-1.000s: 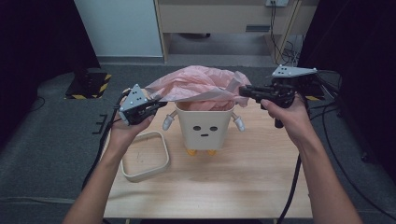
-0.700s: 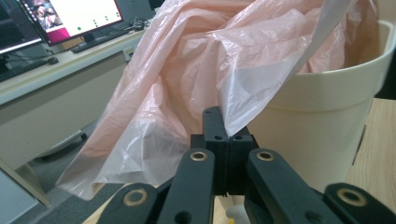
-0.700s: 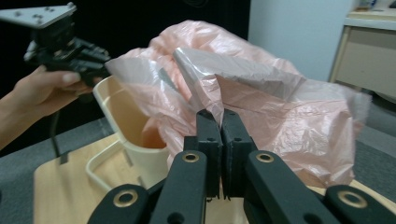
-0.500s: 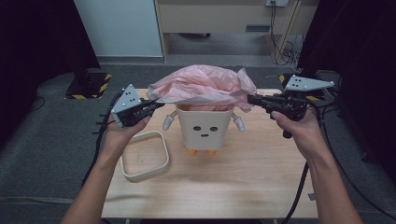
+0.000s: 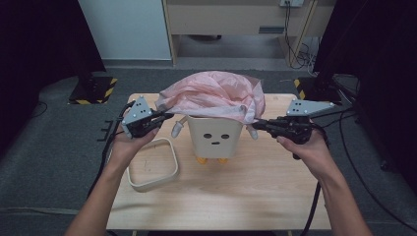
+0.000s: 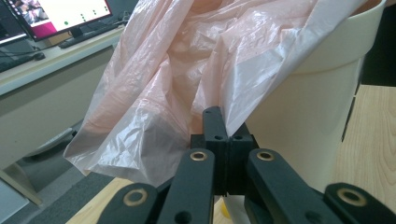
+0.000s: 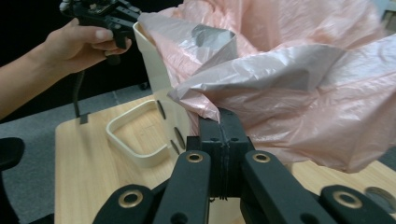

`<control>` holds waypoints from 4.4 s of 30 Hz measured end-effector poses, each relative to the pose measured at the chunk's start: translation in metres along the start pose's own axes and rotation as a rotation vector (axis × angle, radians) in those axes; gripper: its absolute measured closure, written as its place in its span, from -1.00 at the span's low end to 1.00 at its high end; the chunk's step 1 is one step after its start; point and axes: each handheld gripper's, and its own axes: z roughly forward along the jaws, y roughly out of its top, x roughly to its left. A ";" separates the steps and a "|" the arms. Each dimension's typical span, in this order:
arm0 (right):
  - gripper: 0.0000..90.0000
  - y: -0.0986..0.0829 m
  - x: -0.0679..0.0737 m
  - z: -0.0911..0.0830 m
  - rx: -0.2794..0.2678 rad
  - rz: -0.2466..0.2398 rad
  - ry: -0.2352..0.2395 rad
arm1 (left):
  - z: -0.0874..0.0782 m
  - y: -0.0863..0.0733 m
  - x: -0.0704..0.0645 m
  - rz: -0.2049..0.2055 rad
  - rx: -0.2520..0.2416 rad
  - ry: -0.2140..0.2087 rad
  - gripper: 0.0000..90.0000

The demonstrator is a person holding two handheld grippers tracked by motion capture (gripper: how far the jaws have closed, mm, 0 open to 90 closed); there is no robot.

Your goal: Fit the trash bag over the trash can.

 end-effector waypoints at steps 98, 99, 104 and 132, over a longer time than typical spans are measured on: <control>0.16 -0.056 0.006 -0.008 0.037 0.047 -0.097 | -0.006 -0.077 -0.014 -0.047 0.027 0.085 0.22; 0.15 -0.055 0.005 -0.015 0.027 0.049 -0.111 | -0.007 -0.077 -0.015 -0.045 0.025 0.084 0.14; 0.18 -0.045 -0.007 -0.036 0.012 0.046 -0.162 | -0.017 -0.074 -0.020 -0.034 0.011 0.060 0.07; 0.23 0.048 -0.092 0.048 0.147 0.083 -0.200 | -0.041 -0.050 -0.016 -0.039 -0.083 0.145 -0.22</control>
